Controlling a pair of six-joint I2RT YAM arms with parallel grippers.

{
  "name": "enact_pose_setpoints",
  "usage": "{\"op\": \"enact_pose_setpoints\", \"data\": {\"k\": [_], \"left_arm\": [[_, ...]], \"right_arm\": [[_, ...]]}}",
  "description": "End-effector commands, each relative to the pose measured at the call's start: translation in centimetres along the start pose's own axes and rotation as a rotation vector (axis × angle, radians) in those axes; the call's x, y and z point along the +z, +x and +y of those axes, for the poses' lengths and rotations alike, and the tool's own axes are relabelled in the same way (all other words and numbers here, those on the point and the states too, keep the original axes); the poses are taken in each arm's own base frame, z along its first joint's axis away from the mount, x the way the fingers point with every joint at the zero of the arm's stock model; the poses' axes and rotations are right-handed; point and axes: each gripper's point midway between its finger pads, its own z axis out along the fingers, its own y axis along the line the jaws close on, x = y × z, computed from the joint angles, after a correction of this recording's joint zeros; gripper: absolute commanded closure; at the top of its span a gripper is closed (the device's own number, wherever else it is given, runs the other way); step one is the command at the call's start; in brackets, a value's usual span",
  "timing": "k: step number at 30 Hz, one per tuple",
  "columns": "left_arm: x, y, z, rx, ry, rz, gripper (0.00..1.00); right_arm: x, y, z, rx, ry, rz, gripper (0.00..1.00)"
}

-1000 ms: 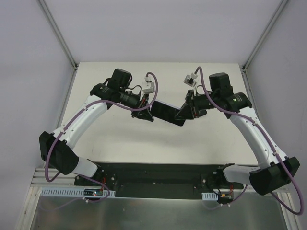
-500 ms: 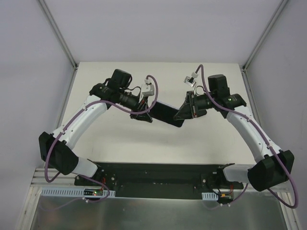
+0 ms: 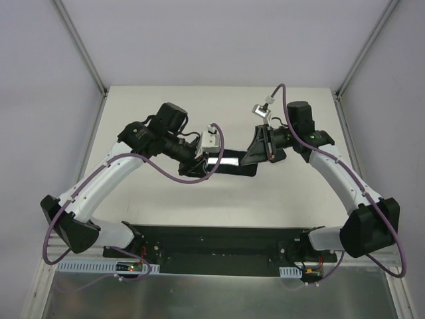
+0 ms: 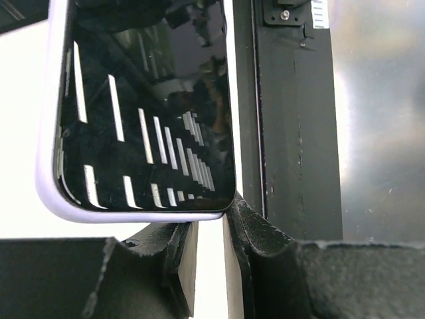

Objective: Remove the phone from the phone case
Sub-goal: Pick up the phone at the center of the board.

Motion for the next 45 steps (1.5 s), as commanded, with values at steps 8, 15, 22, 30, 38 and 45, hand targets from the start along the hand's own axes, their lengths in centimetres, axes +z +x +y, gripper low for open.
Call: {"op": "enact_pose_setpoints", "data": {"k": [8, 15, 22, 30, 38, 45], "left_arm": [[1.0, -4.6, -1.5, 0.306, 0.028, -0.090, 1.00], [-0.1, -4.0, 1.1, 0.263, -0.083, -0.053, 1.00], [-2.8, -3.3, 3.6, 0.059, -0.095, -0.142, 0.44], [-1.8, -2.7, 4.1, -0.144, 0.026, -0.216, 0.05], [-0.4, -4.8, 5.3, -0.341, 0.131, -0.316, 0.13], [0.5, -5.3, 6.0, -0.452, 0.182, -0.333, 0.42]], "right_arm": [[0.8, -1.2, -0.6, -0.035, 0.038, -0.035, 1.00], [0.5, -1.1, -0.1, -0.055, 0.046, -0.045, 1.00], [-0.2, -1.4, 1.1, -0.115, 0.087, -0.080, 1.00], [-0.6, -2.3, 2.1, -0.177, 0.124, -0.109, 1.00], [-1.0, -2.1, 0.8, -0.235, 0.206, -0.117, 1.00], [-1.1, -2.4, 0.2, -0.258, 0.241, -0.125, 1.00]]}}
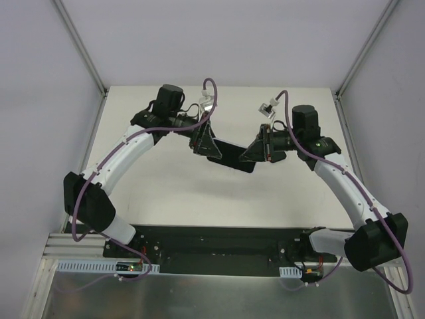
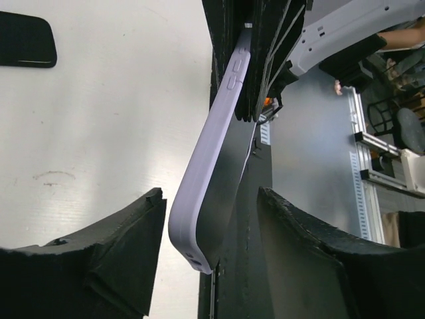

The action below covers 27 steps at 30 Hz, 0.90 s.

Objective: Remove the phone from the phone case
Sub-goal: Pick up the phone at the center of the board.

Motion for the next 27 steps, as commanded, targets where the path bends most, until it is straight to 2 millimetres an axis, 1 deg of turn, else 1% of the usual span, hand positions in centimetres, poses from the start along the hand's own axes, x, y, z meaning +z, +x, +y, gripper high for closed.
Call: {"op": "enact_pose_setpoints", "data": {"k": [1, 3, 7, 10, 11, 12, 15, 17, 19, 20, 21, 22, 23, 25, 27], "left_arm": [[0.4, -0.8, -0.7, -0.056, 0.072, -0.030, 0.46], [0.8, -0.5, -0.8, -0.065, 0.079, -0.025, 0.51], [1.4, 0.0, -1.0, -0.080, 0.093, -0.011, 0.68], [1.8, 0.1, -1.0, -0.093, 0.104, -0.005, 0.88], [1.8, 0.0, -1.0, -0.095, 0.104, -0.004, 0.97], [1.8, -0.1, -1.0, -0.091, 0.103, -0.007, 1.00], [1.7, -0.6, -1.1, -0.062, 0.100, -0.015, 1.00], [1.5, -1.1, -1.2, -0.029, 0.093, -0.021, 1.00], [1.3, -1.4, -1.4, 0.008, 0.082, -0.013, 1.00], [1.1, -1.5, -1.4, 0.040, 0.070, -0.005, 1.00], [0.8, -1.1, -1.5, 0.035, 0.050, 0.023, 1.00], [0.8, -1.3, -1.3, 0.087, 0.030, 0.036, 1.00], [0.6, -0.5, -1.3, 0.081, 0.007, 0.077, 1.00], [0.2, 0.3, -1.1, 0.120, -0.030, 0.121, 1.00], [-0.1, 0.8, -1.0, 0.142, -0.052, 0.150, 1.00]], "right_arm": [[-0.8, -2.0, 2.2, -0.154, -0.014, -0.050, 1.00], [-0.8, -2.0, 2.0, -0.158, -0.007, -0.051, 1.00], [-0.6, -1.9, 1.9, -0.161, -0.002, -0.051, 1.00], [-0.8, -1.8, 1.9, -0.169, 0.008, -0.052, 1.00], [-0.8, -1.6, 2.0, -0.173, 0.010, -0.048, 1.00], [-0.8, -1.5, 1.8, -0.177, 0.019, -0.047, 1.00], [-0.7, -0.5, 1.2, -0.183, 0.051, -0.024, 0.99], [-0.7, 0.3, 0.7, -0.204, 0.090, 0.004, 0.90], [-0.7, 1.2, 0.1, -0.233, 0.125, 0.036, 0.73], [-0.7, 1.6, 0.0, -0.243, 0.140, 0.050, 0.67], [-0.7, 1.8, -0.3, -0.257, 0.157, 0.061, 0.61], [-0.8, 2.1, -0.6, -0.261, 0.172, 0.072, 0.58], [-0.8, 2.3, -0.8, -0.271, 0.182, 0.084, 0.51], [-0.9, 2.6, -1.1, -0.280, 0.201, 0.106, 0.40], [-1.0, 2.8, -1.1, -0.296, 0.210, 0.127, 0.34]]}}
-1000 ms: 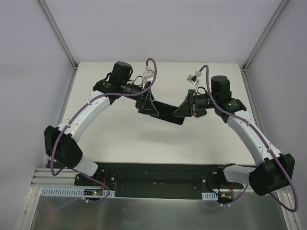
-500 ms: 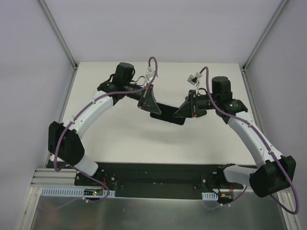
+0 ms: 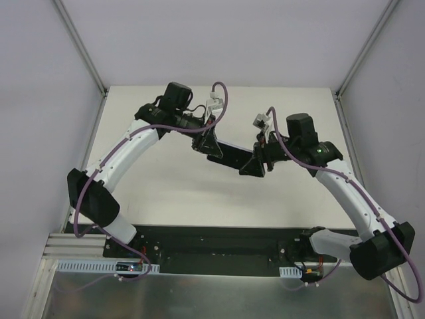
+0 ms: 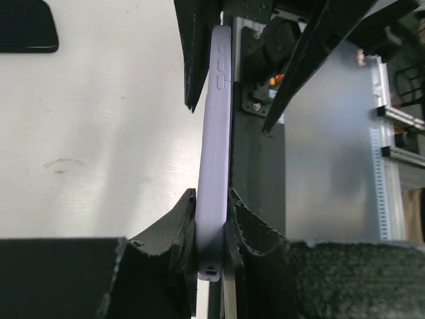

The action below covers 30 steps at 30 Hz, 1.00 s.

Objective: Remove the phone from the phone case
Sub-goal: Pick up the phone at the center of the board.

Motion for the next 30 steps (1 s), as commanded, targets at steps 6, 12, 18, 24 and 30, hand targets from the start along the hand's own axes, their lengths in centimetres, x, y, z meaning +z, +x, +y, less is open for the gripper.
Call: {"op": "enact_pose_setpoints", "data": {"k": [6, 12, 18, 24, 30], "left_arm": [[-1.5, 3.3, -1.5, 0.267, -0.133, 0.238, 1.00], [-1.8, 3.5, -2.6, 0.328, -0.154, 0.279, 1.00], [-2.2, 3.0, -3.7, 0.365, -0.153, 0.262, 1.00], [-2.1, 2.6, -4.2, 0.373, -0.135, 0.250, 1.00], [-1.9, 2.2, -4.8, 0.374, -0.105, 0.229, 1.00]], "right_arm": [[-0.8, 0.3, -0.6, -0.191, 0.093, 0.103, 0.20], [0.1, 1.0, -0.5, -0.247, 0.065, 0.169, 0.20], [1.2, 1.7, 0.5, -0.244, -0.028, 0.157, 0.23], [2.2, 1.8, 1.1, -0.237, -0.076, 0.144, 0.26], [2.7, 1.8, 1.2, -0.229, -0.103, 0.133, 0.30]]}}
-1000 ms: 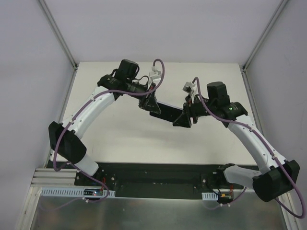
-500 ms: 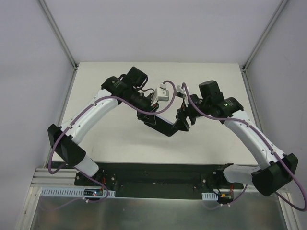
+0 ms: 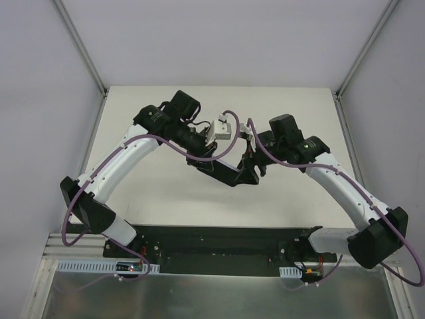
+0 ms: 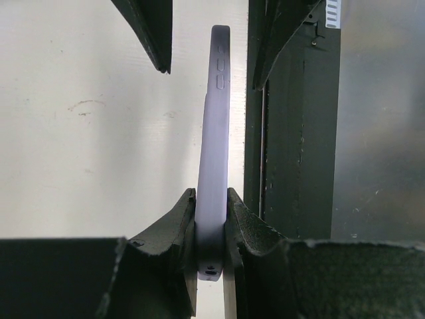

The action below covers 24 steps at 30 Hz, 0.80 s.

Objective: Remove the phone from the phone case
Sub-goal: Pick up the phone at the center of the board.

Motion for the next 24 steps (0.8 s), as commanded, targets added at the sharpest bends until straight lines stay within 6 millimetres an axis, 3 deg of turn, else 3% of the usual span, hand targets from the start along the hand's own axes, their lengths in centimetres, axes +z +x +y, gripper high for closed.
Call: {"op": "enact_pose_setpoints", "data": {"k": [1, 11, 17, 19, 20, 24], "left_arm": [[-1.8, -3.1, -2.1, 0.094, 0.034, -0.106, 1.00], [-1.6, -3.5, -2.3, 0.083, 0.048, -0.131, 1.00], [-1.7, -3.6, -2.0, 0.081, 0.032, -0.138, 1.00], [-1.7, -3.7, -1.8, 0.072, 0.027, -0.148, 1.00], [-1.7, -3.7, -1.7, 0.067, 0.027, -0.153, 1.00], [-1.7, -3.8, -1.2, 0.025, 0.026, -0.174, 1.00]], "right_arm": [[0.5, -1.0, 0.6, -0.040, -0.055, -0.052, 0.31], [1.3, -1.2, 0.8, -0.017, -0.095, -0.060, 0.44], [1.5, -0.7, 0.9, -0.006, -0.101, -0.051, 0.71], [1.5, -0.6, 1.1, 0.002, -0.111, -0.048, 0.86], [1.5, -0.6, 1.0, 0.013, -0.110, -0.047, 0.98], [1.2, -1.2, 1.4, 0.041, -0.111, -0.044, 1.00]]}}
